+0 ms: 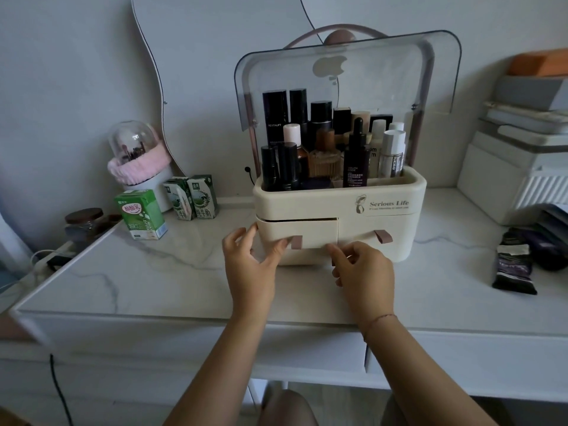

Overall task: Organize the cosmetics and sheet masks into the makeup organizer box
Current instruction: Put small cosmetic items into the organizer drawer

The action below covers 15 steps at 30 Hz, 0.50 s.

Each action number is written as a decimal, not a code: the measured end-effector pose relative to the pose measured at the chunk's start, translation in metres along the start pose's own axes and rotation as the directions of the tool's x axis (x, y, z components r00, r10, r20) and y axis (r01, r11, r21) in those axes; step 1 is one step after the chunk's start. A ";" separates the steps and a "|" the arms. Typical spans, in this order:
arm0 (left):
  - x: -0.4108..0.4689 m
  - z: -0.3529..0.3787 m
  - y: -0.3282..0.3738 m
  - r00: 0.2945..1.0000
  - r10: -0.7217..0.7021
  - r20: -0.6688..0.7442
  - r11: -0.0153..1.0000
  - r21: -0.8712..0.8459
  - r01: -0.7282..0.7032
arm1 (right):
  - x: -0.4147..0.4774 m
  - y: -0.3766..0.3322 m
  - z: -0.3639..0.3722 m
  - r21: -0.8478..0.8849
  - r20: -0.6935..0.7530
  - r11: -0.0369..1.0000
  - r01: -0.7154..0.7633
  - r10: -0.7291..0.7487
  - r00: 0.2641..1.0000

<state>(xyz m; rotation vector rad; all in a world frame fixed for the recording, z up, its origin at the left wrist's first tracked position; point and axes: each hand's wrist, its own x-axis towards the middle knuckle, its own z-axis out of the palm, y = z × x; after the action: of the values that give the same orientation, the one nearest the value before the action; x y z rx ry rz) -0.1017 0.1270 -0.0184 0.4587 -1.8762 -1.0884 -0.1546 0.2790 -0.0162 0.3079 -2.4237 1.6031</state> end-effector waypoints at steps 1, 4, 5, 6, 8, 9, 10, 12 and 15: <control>0.001 0.002 0.000 1.000 -0.013 0.000 1.000 -0.016 0.013 | 0.001 0.000 0.001 -0.013 -0.004 1.000 -0.005 0.005 1.000; 0.003 0.007 -0.001 0.997 -0.073 0.024 0.996 -0.059 0.074 | 0.003 -0.001 0.002 -0.034 -0.004 0.999 -0.033 0.033 0.999; 0.004 0.007 -0.001 0.997 -0.078 0.027 0.995 -0.054 0.080 | 0.003 -0.002 0.001 -0.030 0.002 0.999 -0.036 0.036 0.999; 0.003 0.008 0.000 0.996 -0.080 0.031 0.995 -0.052 0.082 | 0.003 -0.002 0.000 -0.010 0.016 0.999 -0.037 0.037 0.999; -0.001 0.007 0.002 0.997 -0.072 0.027 0.997 -0.027 0.073 | 0.000 -0.001 -0.007 0.093 0.058 0.994 -0.051 0.046 0.997; -0.004 0.006 0.004 0.998 -0.055 0.010 0.999 0.003 0.055 | -0.002 0.001 -0.012 0.178 0.084 0.981 -0.075 0.061 0.995; -0.009 0.005 0.007 1.000 -0.022 -0.018 0.999 0.031 0.023 | -0.004 0.002 -0.019 0.274 0.107 0.956 -0.108 0.082 0.991; -0.021 0.005 0.016 0.992 0.100 -0.081 0.994 0.051 -0.096 | -0.005 0.005 -0.034 0.443 0.134 0.881 -0.167 0.119 0.984; -0.043 0.010 0.032 0.954 0.285 -0.096 0.958 0.064 -0.280 | 0.004 0.005 -0.054 0.566 0.125 0.794 -0.219 0.180 0.976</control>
<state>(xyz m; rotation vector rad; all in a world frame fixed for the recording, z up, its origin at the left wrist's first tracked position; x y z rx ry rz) -0.0835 0.1785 -0.0162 0.2583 -1.8136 -0.8132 -0.1566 0.3307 0.0010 0.1995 -1.9947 2.4510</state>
